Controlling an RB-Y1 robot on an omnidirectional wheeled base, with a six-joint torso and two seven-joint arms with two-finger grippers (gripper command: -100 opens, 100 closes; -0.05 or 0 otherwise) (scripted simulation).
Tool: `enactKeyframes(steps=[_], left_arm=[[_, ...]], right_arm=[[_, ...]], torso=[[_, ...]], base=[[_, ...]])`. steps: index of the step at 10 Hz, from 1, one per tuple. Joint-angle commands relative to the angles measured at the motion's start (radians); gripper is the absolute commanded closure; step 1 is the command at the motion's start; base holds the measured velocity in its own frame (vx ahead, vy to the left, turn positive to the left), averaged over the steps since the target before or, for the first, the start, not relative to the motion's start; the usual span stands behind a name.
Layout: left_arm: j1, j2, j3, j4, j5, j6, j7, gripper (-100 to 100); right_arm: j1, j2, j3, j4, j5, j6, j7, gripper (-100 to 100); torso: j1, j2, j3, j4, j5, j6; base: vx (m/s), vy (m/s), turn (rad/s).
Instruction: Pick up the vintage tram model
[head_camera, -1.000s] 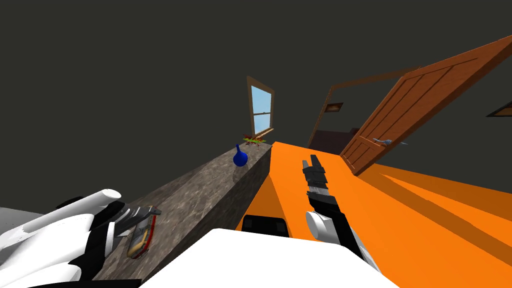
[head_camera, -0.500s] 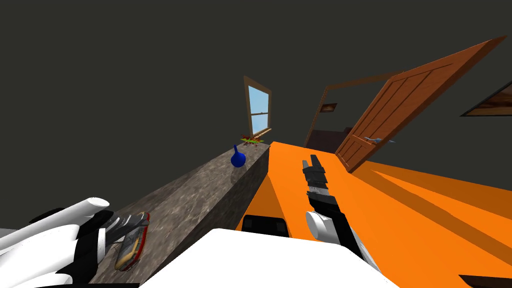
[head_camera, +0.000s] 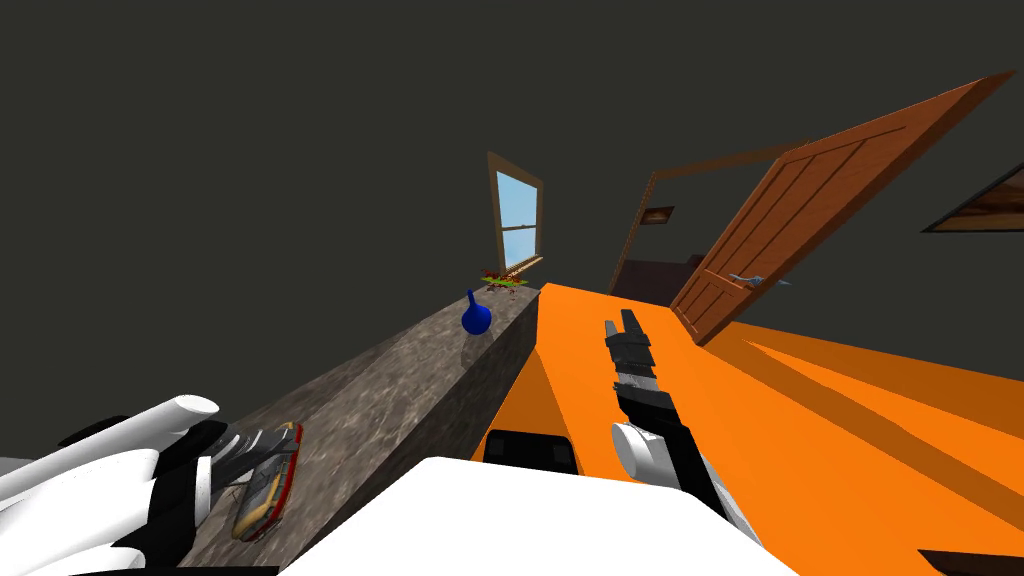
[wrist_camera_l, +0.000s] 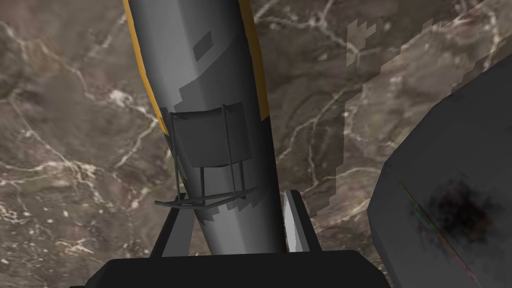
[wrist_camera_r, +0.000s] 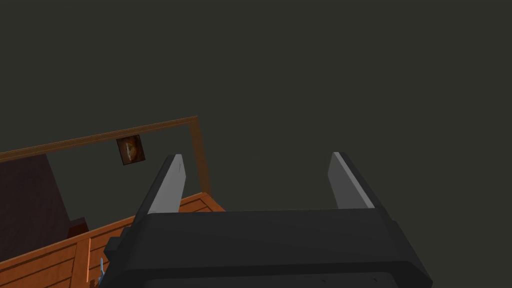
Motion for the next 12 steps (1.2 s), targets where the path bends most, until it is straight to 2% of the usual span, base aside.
enactKeyframes(steps=[1, 4, 5, 10, 11, 12], left_arm=[[-0.029, 0.008, -0.044, 0.001, 0.013, 0.003, 0.014, 100], [-0.067, 0.009, -0.123, -0.039, 0.045, 0.029, 0.052, 100], [-0.067, 0.009, -0.123, -0.039, 0.045, 0.029, 0.052, 100], [-0.129, 0.012, -0.254, -0.106, 0.098, 0.071, 0.116, 100], [-0.127, 0.017, -0.239, -0.079, 0.092, 0.057, 0.098, 100], [-0.127, 0.018, -0.241, -0.080, 0.093, 0.059, 0.100, 0]], right_arm=[[0.000, 0.000, 0.000, 0.000, 0.000, 0.000, 0.000, 0], [0.000, 0.000, 0.000, 0.000, 0.000, 0.000, 0.000, 0], [0.000, 0.000, 0.000, 0.000, 0.000, 0.000, 0.000, 0], [0.000, 0.000, 0.000, 0.000, 0.000, 0.000, 0.000, 0], [0.000, 0.000, 0.000, 0.000, 0.000, 0.000, 0.000, 0], [0.000, 0.000, 0.000, 0.000, 0.000, 0.000, 0.000, 0]], torso=[[0.000, 0.000, 0.000, 0.000, 0.000, 0.000], [-0.001, 0.001, 0.001, 0.000, -0.001, -0.001], [-0.001, 0.001, 0.001, 0.000, -0.001, -0.001], [-0.003, 0.001, 0.001, 0.001, -0.003, -0.001], [-0.003, 0.002, 0.001, 0.001, -0.004, -0.001], [-0.004, 0.001, 0.001, 0.001, -0.004, -0.001]], base=[[-0.008, 0.003, 0.112], [-0.013, 0.005, 0.141], [-0.008, 0.002, 0.033], [-0.010, 0.005, 0.105], [-0.004, 0.002, 0.023], [0.000, 0.000, 0.000]])
